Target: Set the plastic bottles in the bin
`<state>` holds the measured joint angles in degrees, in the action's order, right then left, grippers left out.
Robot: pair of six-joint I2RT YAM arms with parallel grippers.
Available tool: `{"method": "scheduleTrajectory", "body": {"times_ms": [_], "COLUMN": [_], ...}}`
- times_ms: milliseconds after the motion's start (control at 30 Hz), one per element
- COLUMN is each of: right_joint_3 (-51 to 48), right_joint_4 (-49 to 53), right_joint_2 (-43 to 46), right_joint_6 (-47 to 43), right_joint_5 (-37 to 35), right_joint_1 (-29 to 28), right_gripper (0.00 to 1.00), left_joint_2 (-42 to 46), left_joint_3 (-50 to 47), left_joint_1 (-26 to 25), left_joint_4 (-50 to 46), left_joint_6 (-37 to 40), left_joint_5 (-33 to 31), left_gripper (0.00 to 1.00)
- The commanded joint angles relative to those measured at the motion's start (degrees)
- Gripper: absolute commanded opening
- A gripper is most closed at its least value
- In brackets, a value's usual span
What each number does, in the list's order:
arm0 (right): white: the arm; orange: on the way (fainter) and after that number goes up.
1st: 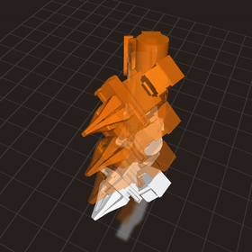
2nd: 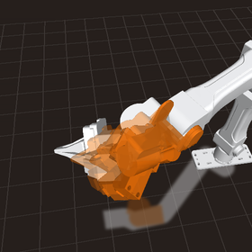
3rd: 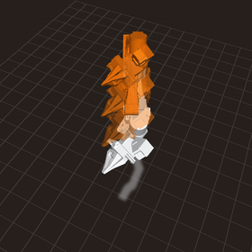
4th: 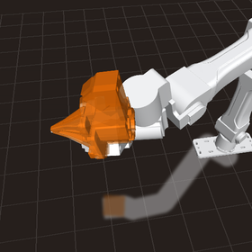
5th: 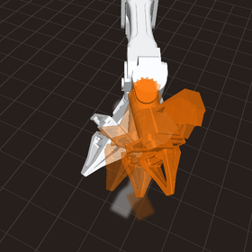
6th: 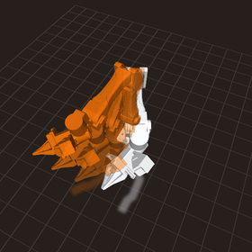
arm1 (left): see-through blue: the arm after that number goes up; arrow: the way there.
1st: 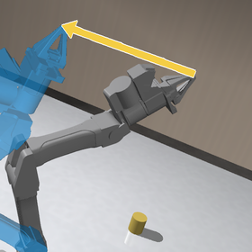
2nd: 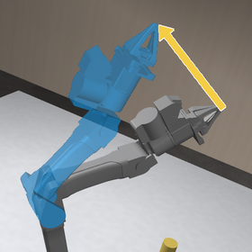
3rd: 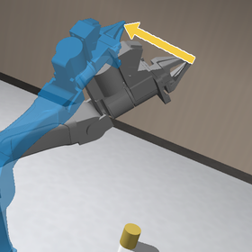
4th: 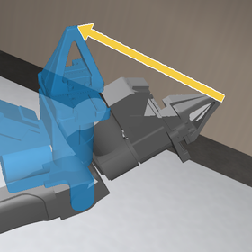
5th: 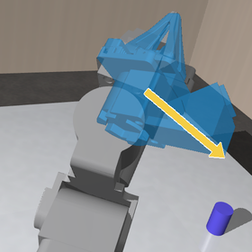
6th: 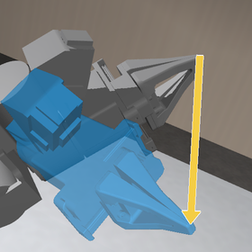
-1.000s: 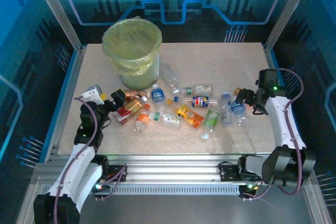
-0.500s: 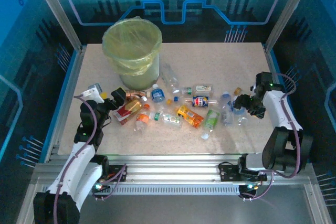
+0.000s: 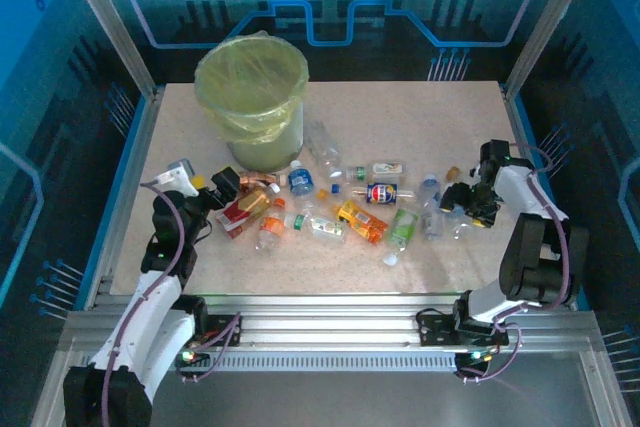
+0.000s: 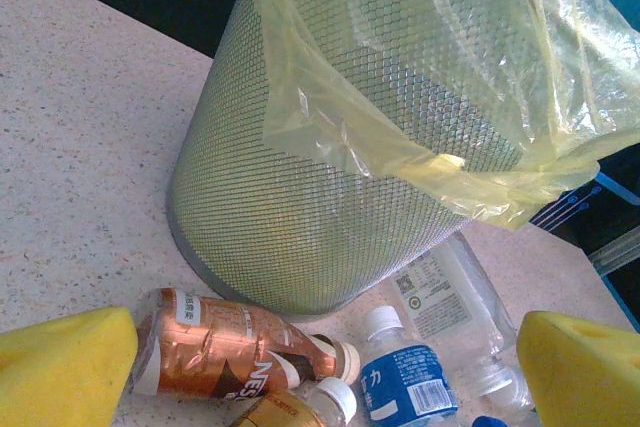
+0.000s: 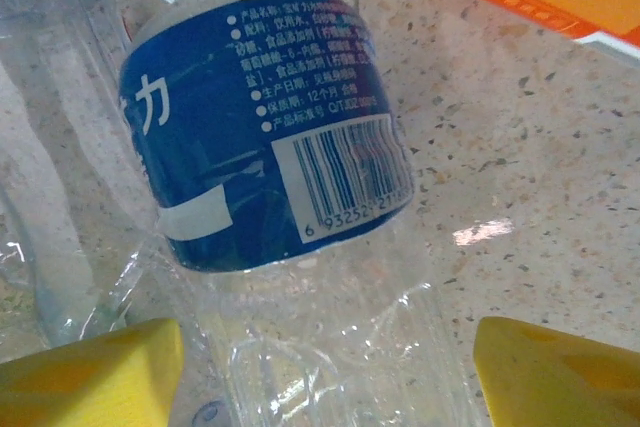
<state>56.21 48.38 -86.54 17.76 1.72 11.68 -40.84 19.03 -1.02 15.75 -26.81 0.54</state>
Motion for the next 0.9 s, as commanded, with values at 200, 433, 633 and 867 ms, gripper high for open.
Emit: {"method": "scheduleTrajectory", "body": {"times_ms": [200,433,633,867], "right_joint_3": [-2.2,-2.4,-1.0,1.8], "right_joint_4": [-2.6,-2.7,-0.3,3.1], "right_joint_2": [-2.5,-2.4,0.7,5.9], "right_joint_6": [-0.3,-0.4,-0.6,-0.8], "right_joint_5": [2.8,3.3,2.7,2.8], "right_joint_1": [0.7,0.3,-0.9,-3.7], "right_gripper": [0.78,0.66,0.52,0.47], "left_joint_2": [0.1,0.9,1.9,2.4], "left_joint_3": [1.3,1.2,1.6,3.2], "left_joint_1": [-0.3,-0.3,-0.3,-0.3], "left_joint_4": [0.9,-0.1,-1.6,-4.4], "left_joint_6": [-0.5,-0.6,-1.0,-3.0], "left_joint_5": [1.1,1.0,-0.2,-2.1], "left_gripper": [0.99,0.99,0.99,0.99]}}
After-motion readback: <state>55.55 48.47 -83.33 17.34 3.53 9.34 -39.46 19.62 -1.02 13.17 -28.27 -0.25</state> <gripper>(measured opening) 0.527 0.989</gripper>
